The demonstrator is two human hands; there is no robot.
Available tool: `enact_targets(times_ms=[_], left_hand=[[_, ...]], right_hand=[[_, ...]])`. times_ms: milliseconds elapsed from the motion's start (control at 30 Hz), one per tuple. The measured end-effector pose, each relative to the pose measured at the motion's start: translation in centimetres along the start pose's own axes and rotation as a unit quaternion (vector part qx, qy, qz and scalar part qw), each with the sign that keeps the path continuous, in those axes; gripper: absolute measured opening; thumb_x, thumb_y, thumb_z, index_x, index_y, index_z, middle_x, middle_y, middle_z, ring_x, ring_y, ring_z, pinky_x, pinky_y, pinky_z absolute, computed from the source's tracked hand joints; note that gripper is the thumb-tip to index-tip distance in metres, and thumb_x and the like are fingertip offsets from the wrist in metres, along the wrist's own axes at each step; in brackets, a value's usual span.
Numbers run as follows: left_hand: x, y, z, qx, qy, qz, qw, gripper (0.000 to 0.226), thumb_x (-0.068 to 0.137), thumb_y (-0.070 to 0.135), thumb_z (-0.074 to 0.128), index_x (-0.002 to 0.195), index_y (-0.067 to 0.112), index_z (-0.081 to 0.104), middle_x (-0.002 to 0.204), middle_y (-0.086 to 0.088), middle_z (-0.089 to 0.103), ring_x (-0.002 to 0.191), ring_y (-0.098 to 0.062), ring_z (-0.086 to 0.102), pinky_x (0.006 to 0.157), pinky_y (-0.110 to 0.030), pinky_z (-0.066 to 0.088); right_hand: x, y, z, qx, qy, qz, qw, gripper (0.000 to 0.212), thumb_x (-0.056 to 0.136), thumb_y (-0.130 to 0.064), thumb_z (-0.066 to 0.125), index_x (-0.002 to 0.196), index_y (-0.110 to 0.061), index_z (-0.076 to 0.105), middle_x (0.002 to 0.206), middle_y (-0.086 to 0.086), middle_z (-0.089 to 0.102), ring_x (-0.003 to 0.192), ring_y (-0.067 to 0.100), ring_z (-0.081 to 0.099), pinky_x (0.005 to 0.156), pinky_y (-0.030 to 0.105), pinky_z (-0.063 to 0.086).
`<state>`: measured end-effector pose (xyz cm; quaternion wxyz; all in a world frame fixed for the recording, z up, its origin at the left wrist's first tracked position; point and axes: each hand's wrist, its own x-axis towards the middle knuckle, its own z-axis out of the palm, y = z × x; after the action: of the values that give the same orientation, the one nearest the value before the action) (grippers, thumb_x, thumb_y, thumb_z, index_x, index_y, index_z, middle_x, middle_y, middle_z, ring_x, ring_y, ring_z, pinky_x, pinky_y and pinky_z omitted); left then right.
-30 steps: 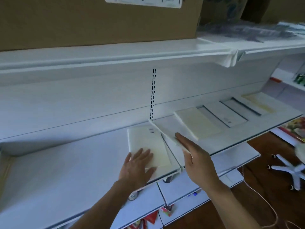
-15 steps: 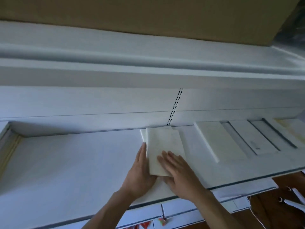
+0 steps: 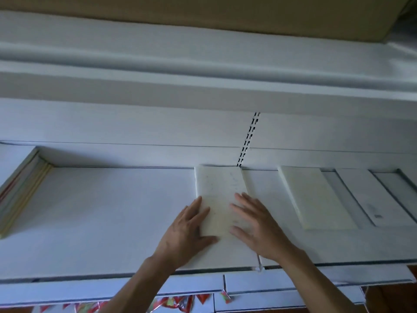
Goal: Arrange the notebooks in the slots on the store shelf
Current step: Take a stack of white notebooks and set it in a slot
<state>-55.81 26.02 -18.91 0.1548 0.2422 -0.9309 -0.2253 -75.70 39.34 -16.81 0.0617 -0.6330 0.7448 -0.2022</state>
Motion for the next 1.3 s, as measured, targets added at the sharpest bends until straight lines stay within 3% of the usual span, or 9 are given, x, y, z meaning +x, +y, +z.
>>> enact_targets(times_ms=[133,267,400,500,667,833,933,1100,1300], left_hand=[[-0.1,0.0,-0.2,0.015,0.000,0.022,1.000,0.077,0.092,0.071,0.024,0.137,0.015,0.054,0.148,-0.012,0.044,0.127,-0.029,0.054,0.100,-0.034,0.035],[0.0,-0.4,0.1,0.022,0.005,0.040,0.999,0.066,0.097,0.060,0.029,0.141,0.014,0.049,0.149,-0.012,0.042,0.127,-0.031,0.053,0.099,-0.037,0.037],[0.1,0.0,0.1,0.044,0.018,0.052,0.998,0.064,0.099,0.056,0.029,0.141,0.011,0.047,0.147,-0.016,0.043,0.128,-0.034,0.050,0.100,-0.047,0.035],[0.2,0.0,0.1,0.032,-0.001,0.054,0.998,0.064,0.099,0.056,0.027,0.145,0.013,0.039,0.151,-0.014,0.037,0.135,-0.031,0.041,0.105,-0.052,0.030],[0.3,0.2,-0.3,0.027,-0.019,0.041,0.999,0.072,0.097,0.063,0.023,0.146,0.013,0.040,0.153,-0.011,0.032,0.139,-0.024,0.031,0.109,-0.050,0.024],[0.7,0.2,-0.1,0.036,-0.044,0.055,0.997,0.071,0.098,0.061,0.023,0.147,0.013,0.039,0.155,-0.010,0.029,0.143,-0.024,0.028,0.115,-0.043,0.019],[0.7,0.4,-0.1,0.028,-0.037,0.055,0.997,0.070,0.098,0.060,0.023,0.147,0.012,0.040,0.154,-0.011,0.030,0.142,-0.024,0.028,0.114,-0.045,0.020],[0.7,0.5,-0.1,0.025,-0.023,0.050,0.998,0.069,0.098,0.059,0.024,0.144,0.011,0.044,0.153,-0.012,0.035,0.140,-0.027,0.034,0.111,-0.049,0.024],[0.4,1.0,-0.2,0.014,-0.017,0.041,0.999,0.065,0.096,0.057,0.037,0.142,0.012,0.047,0.153,-0.012,0.035,0.136,-0.029,0.042,0.109,-0.043,0.036]], right_hand=[[-1.2,2.0,-0.9,0.025,-0.050,0.028,0.998,0.086,0.080,-0.081,0.030,0.147,-0.027,0.035,0.157,-0.016,0.005,0.144,-0.007,-0.002,0.119,0.024,0.002],[-1.3,2.2,-1.0,0.036,-0.053,0.037,0.997,0.083,0.078,-0.077,0.033,0.146,-0.029,0.037,0.155,-0.023,0.006,0.141,-0.012,-0.004,0.108,0.004,0.003],[-1.4,2.5,-0.8,0.038,-0.033,0.033,0.998,0.079,0.080,-0.077,0.035,0.144,-0.029,0.042,0.155,-0.021,0.011,0.144,-0.006,0.001,0.115,0.020,0.014],[-1.6,2.8,-0.7,0.018,-0.022,0.043,0.999,0.087,0.078,-0.082,0.028,0.144,-0.027,0.041,0.157,-0.010,0.011,0.147,0.006,0.003,0.119,0.032,0.002],[-1.9,3.0,-1.3,0.023,-0.052,0.055,0.997,0.093,0.075,-0.084,0.028,0.148,-0.027,0.033,0.157,-0.012,0.004,0.142,-0.005,-0.003,0.115,0.019,-0.012],[-2.2,3.9,-1.3,-0.009,-0.041,0.051,0.998,0.094,0.076,-0.086,0.015,0.147,-0.029,0.035,0.156,-0.012,0.008,0.145,0.002,0.000,0.121,0.035,0.000],[-2.3,3.9,-1.2,-0.022,-0.043,0.058,0.997,0.092,0.077,-0.085,0.015,0.147,-0.030,0.035,0.158,-0.004,0.018,0.147,0.009,0.005,0.120,0.033,-0.001],[-2.2,3.5,-1.5,-0.014,-0.051,0.061,0.997,0.096,0.074,-0.086,0.009,0.148,-0.029,0.033,0.159,-0.002,0.021,0.146,0.005,0.004,0.118,0.029,-0.004],[-2.0,3.1,-2.1,0.024,-0.066,0.078,0.995,0.095,0.071,-0.086,0.026,0.146,-0.028,0.038,0.159,0.000,0.022,0.148,0.009,0.008,0.119,0.030,-0.002]])
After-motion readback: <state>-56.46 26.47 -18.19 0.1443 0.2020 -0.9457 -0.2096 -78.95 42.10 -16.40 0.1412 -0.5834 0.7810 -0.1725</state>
